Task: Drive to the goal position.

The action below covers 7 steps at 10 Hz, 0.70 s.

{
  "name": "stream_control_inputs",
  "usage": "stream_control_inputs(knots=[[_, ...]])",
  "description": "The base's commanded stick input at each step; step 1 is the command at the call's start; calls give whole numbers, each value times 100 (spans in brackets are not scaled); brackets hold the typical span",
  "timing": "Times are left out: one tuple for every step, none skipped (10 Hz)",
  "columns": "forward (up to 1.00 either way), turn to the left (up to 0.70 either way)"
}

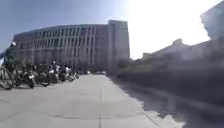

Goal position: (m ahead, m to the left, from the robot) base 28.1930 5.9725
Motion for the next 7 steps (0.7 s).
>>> stream_control_inputs(knots=[[100,21],[100,43],[100,43],[100,31],[100,11],[100,3],[100,3]])
